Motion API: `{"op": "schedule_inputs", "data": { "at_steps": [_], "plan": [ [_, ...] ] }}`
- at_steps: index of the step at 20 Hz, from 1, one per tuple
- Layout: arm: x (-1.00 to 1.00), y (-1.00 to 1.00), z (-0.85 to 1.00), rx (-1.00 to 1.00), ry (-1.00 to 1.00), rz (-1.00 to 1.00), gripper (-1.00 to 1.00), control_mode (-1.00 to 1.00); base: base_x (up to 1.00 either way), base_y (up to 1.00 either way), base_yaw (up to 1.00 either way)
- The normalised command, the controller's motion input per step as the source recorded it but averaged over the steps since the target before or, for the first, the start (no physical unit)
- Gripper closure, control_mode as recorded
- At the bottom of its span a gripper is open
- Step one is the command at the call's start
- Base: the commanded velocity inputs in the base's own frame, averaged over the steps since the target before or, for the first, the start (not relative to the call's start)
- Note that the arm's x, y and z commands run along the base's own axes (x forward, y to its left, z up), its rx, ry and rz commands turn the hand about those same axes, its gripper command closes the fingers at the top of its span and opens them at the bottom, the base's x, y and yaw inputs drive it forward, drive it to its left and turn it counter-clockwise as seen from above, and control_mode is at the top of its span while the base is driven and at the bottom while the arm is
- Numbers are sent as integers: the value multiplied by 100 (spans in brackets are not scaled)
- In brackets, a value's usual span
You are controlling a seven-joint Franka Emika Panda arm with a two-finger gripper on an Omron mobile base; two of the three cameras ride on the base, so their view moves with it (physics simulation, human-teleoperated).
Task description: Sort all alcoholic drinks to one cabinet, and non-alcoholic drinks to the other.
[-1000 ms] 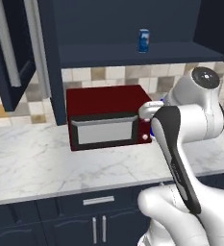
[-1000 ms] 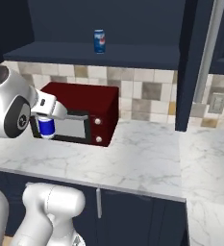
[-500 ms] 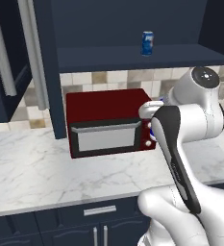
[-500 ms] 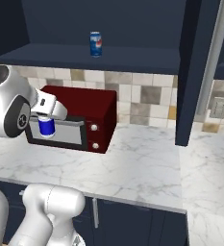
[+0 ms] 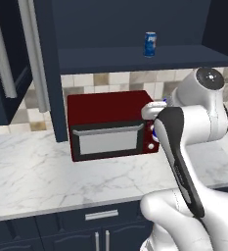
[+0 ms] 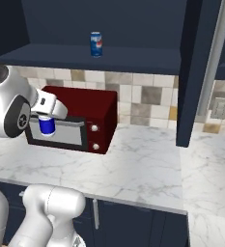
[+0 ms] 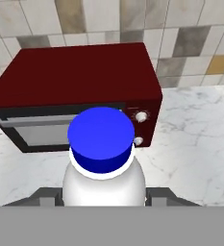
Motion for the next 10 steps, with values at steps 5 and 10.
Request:
{"op": "schedule_inputs", "data": {
  "at_steps": [5,10],
  "plan": [
    [0,0,63,0,-11,1,100,-100,0,0,0],
    [2,0,74,0,-15,3,100,-100,0,0,0]
  ]
}}
